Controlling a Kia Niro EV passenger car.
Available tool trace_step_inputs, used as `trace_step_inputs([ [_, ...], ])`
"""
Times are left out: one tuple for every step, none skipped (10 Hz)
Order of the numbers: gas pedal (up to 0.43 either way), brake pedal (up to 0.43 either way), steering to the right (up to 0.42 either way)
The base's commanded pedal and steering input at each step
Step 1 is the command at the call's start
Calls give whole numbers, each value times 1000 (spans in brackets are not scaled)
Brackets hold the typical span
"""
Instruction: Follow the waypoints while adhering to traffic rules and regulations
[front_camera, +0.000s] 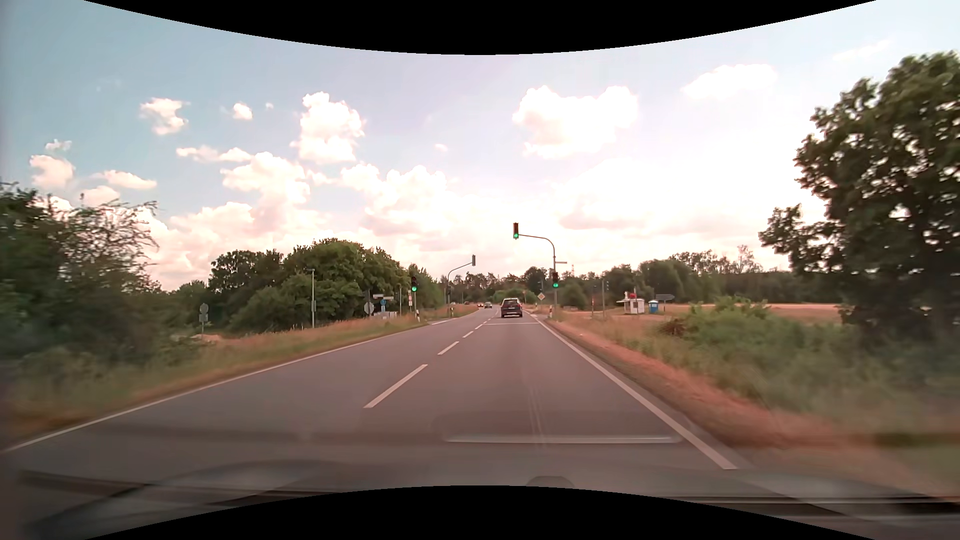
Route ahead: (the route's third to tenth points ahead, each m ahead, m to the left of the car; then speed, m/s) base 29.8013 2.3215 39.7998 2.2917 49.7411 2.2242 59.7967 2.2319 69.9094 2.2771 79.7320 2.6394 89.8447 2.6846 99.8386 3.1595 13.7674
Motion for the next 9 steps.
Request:
trace_step_inputs([
  [59, 0, -3],
  [59, 0, -3],
  [59, 0, -3],
  [59, 0, -3],
  [59, 0, -3],
  [59, 0, -3],
  [59, 0, -3],
  [59, 0, -3],
  [59, 0, -3],
])
